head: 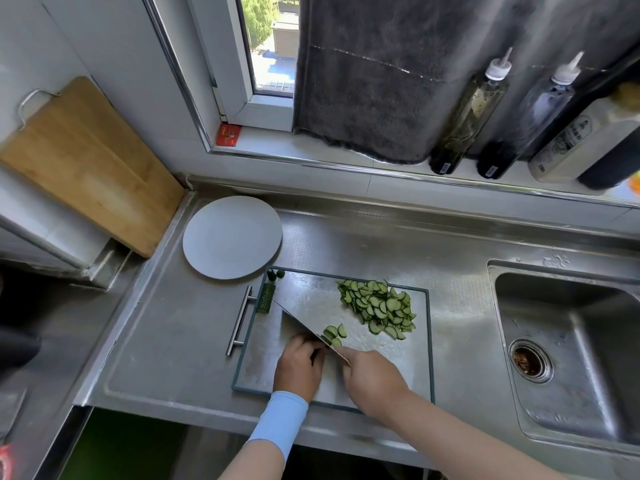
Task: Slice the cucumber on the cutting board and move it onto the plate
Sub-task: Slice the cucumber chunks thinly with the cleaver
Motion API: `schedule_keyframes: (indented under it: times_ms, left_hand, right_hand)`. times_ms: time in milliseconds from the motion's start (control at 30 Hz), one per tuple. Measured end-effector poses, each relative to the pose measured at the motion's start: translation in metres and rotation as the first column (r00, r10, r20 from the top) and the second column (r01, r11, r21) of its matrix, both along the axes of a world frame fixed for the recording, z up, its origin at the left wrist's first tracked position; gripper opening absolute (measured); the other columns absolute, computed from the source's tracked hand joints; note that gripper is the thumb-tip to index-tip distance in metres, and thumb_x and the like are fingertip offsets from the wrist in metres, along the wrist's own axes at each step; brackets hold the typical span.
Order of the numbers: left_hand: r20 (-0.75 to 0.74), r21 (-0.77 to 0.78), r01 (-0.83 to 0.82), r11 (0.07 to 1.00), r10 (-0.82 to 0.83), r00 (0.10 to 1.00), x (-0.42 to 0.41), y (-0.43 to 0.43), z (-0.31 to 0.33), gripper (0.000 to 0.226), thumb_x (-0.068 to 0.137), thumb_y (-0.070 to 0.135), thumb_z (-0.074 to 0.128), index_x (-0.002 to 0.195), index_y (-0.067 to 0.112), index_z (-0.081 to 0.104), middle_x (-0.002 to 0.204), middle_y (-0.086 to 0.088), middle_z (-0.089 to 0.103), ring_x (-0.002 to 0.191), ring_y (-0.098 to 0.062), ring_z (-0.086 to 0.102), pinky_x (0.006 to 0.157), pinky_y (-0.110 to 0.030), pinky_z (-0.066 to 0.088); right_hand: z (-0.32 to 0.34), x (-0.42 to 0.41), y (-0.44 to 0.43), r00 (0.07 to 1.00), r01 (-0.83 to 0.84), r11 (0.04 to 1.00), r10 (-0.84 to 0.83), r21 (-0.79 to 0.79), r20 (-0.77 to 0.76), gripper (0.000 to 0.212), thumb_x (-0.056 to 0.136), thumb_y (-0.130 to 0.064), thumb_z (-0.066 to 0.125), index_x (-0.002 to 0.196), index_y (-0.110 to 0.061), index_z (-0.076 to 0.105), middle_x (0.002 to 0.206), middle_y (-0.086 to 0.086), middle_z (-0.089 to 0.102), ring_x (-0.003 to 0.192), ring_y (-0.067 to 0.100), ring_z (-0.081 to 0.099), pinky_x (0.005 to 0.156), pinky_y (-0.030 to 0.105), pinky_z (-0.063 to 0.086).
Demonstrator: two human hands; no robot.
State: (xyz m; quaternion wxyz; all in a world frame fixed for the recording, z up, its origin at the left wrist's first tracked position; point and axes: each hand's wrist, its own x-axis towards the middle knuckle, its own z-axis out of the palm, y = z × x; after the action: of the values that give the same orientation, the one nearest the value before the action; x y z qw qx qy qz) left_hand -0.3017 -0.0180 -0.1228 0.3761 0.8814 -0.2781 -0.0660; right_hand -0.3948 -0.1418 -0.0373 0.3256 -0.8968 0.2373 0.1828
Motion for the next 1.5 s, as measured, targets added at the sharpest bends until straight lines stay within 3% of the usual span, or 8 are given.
schedule_keyframes:
  times_ms: [167,300,633,833,933,1167,1300,1500]
  left_hand:
    - [0.049,-0.007,0.035,0.999,-0.035,0.998,0.000,0.001,0.000,0.025,0.066,-0.002,0.079,0.085,0.014,0.074,0.091,-0.002,0.065,0.092,-0.013,0.053,0.079,-0.012,0.040]
    - [0.052,-0.001,0.009,1.000,-0.009,0.999,-0.001,0.000,0.000,0.027,0.064,-0.003,0.081,0.083,0.016,0.074,0.085,-0.002,0.066,0.086,-0.014,0.053,0.076,-0.017,0.043]
    - [0.034,0.056,0.007,0.998,-0.009,0.999,0.000,0.000,0.003,0.022,0.066,0.000,0.081,0.079,0.016,0.073,0.083,-0.003,0.067,0.079,-0.022,0.063,0.069,-0.022,0.048]
    - [0.022,0.052,-0.001,0.999,0.000,1.000,0.000,0.000,0.003,0.020,0.067,0.002,0.081,0.079,0.017,0.073,0.084,-0.002,0.068,0.080,-0.022,0.063,0.069,-0.024,0.051]
    - [0.024,0.035,-0.008,0.999,0.007,1.000,0.000,0.000,0.002,0.020,0.068,0.003,0.080,0.079,0.017,0.073,0.082,-0.001,0.066,0.079,-0.020,0.061,0.069,-0.024,0.051]
    - [0.044,0.004,0.019,1.000,-0.019,0.999,-0.005,0.004,-0.001,0.023,0.071,0.000,0.076,0.087,0.016,0.073,0.088,-0.001,0.065,0.087,-0.016,0.055,0.075,-0.020,0.045]
    - [0.042,0.001,-0.001,1.000,0.001,0.999,-0.006,0.003,0.002,0.021,0.071,0.000,0.077,0.085,0.015,0.073,0.090,-0.002,0.065,0.088,-0.014,0.053,0.075,-0.016,0.042]
    - [0.000,0.045,-0.025,0.999,0.025,1.000,-0.004,0.002,0.005,0.020,0.072,0.004,0.078,0.084,0.019,0.073,0.089,-0.002,0.066,0.081,-0.020,0.061,0.071,-0.021,0.048]
  right_hand:
    - [-0.002,0.002,0.000,1.000,-0.029,0.999,0.028,-0.035,-0.004,0.041,0.097,-0.019,0.035,0.129,-0.032,0.057,0.096,0.006,0.070,0.087,0.029,0.061,0.072,0.036,0.051]
    - [-0.002,-0.002,0.001,0.999,-0.023,0.999,0.024,-0.032,0.026,0.040,0.097,-0.019,0.036,0.128,-0.033,0.057,0.088,0.003,0.066,0.077,0.025,0.054,0.066,0.034,0.044]
    - [0.006,-0.038,-0.003,0.999,-0.018,0.998,0.020,-0.055,0.038,0.013,0.099,-0.022,0.037,0.096,-0.027,0.048,0.066,0.000,0.053,0.064,0.025,0.048,0.056,0.036,0.035]
    - [0.004,-0.032,-0.002,0.999,-0.010,0.998,0.012,-0.054,0.040,0.016,0.100,-0.023,0.037,0.097,-0.029,0.051,0.066,-0.004,0.052,0.065,0.023,0.048,0.054,0.032,0.035]
    - [0.003,-0.022,-0.002,1.000,0.003,1.000,-0.003,-0.023,0.009,0.026,0.098,-0.021,0.036,0.107,-0.029,0.059,0.077,-0.002,0.060,0.075,0.025,0.056,0.065,0.036,0.044]
    - [-0.003,-0.001,0.002,1.000,0.008,1.000,-0.008,-0.025,-0.006,0.045,0.097,-0.021,0.036,0.134,-0.036,0.055,0.097,0.004,0.070,0.078,0.022,0.051,0.067,0.031,0.040]
    - [-0.002,-0.005,0.003,1.000,0.002,1.000,-0.002,-0.008,0.004,0.042,0.096,-0.022,0.036,0.131,-0.034,0.056,0.093,0.003,0.069,0.083,0.025,0.060,0.072,0.036,0.050]
    - [0.001,-0.023,0.003,0.999,0.006,0.999,-0.005,-0.041,0.040,0.028,0.095,-0.020,0.038,0.113,-0.029,0.058,0.078,0.000,0.062,0.073,0.025,0.056,0.065,0.037,0.045]
